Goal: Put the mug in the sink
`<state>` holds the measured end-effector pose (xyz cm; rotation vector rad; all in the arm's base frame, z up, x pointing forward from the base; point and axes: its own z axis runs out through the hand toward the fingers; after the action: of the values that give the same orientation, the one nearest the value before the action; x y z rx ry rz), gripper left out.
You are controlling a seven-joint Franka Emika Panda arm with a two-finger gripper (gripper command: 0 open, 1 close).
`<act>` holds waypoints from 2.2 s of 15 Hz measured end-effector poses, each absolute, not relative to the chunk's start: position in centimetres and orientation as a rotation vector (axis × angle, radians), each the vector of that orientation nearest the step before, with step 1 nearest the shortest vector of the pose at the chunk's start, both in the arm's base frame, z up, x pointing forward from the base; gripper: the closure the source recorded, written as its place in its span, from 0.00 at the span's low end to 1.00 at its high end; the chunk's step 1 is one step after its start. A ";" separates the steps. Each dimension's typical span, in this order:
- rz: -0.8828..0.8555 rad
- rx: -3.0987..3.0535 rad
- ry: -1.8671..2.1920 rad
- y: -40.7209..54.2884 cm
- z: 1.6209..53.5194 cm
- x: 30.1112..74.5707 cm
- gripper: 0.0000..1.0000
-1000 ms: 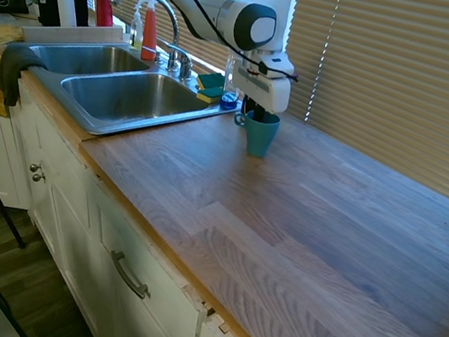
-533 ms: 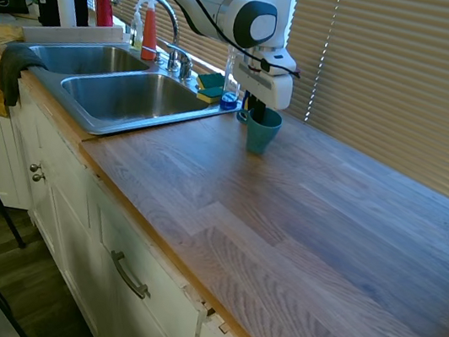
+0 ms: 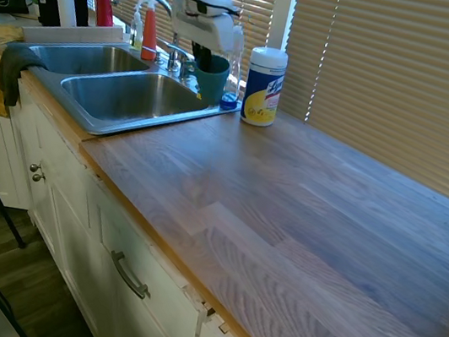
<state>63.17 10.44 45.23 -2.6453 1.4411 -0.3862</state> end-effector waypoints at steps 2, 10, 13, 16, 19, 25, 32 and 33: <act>-0.389 -2.692 1.389 15.3 44.6 62.3 1.00; -0.317 -2.831 1.276 24.0 42.3 62.4 1.00; -0.342 -2.896 1.204 29.1 41.1 63.0 1.00; -0.335 -2.918 1.167 32.7 37.0 65.3 1.00; -0.320 -2.925 1.192 33.2 30.8 68.5 1.00; -0.273 -2.943 1.247 33.6 21.9 71.9 1.00; -0.179 -2.972 1.269 33.6 18.1 73.0 0.00; -0.171 -2.966 1.268 33.7 18.3 73.0 0.00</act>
<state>73.01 33.66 18.29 -2.9661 1.2682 -0.1713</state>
